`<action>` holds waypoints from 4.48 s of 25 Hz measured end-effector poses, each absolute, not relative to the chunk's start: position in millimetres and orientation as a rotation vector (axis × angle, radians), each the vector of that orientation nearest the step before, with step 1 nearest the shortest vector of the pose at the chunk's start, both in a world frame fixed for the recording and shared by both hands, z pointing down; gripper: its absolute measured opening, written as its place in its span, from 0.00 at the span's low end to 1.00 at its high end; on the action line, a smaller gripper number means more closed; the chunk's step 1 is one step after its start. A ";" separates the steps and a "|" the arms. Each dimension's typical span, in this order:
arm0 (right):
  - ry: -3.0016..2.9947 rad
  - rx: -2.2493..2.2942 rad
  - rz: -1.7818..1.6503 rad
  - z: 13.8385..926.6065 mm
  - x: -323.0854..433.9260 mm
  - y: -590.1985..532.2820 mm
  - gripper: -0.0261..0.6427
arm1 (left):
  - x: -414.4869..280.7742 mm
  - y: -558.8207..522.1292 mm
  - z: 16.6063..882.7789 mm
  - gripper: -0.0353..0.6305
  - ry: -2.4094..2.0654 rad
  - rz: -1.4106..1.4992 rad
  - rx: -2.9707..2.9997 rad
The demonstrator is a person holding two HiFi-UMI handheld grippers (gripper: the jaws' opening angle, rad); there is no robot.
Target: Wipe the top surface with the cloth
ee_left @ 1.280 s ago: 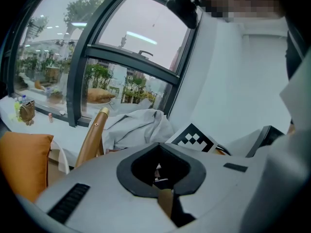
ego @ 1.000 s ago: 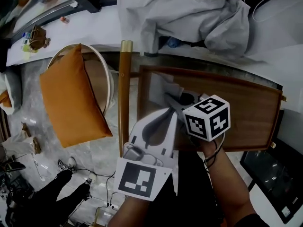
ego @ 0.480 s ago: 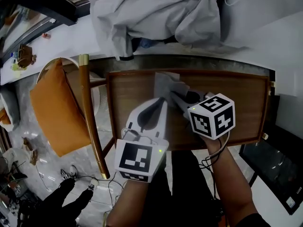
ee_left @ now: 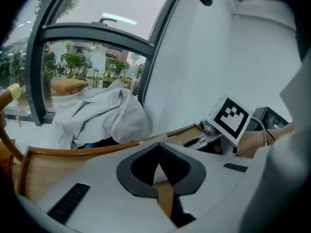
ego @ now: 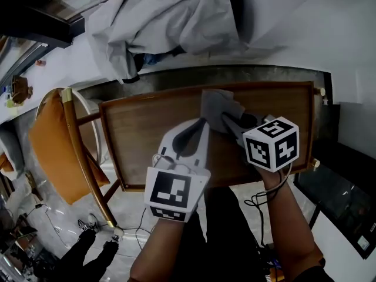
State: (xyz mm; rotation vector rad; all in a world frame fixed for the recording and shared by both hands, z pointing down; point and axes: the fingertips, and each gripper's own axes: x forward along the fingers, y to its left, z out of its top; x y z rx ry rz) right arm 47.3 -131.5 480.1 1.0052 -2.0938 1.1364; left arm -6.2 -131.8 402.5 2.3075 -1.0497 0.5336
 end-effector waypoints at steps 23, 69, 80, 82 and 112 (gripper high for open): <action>-1.903 1.264 1.081 478.5 247.6 -117.1 0.08 | 176.0 -117.3 430.2 0.07 -0.768 0.608 2.399; -2.508 0.603 1.172 414.4 -152.9 -77.8 0.08 | -143.2 -72.5 362.6 0.07 -1.279 0.423 2.142; -2.445 0.479 1.191 450.3 -245.7 -61.7 0.08 | -209.8 -52.2 355.8 0.07 -1.355 0.402 2.087; -2.418 0.496 1.184 455.8 -249.5 -61.5 0.08 | -214.4 -51.0 356.0 0.07 -1.351 0.406 2.089; -2.199 0.848 1.104 484.2 -76.4 -90.5 0.08 | -145.1 -75.7 444.6 0.07 -1.300 0.658 1.977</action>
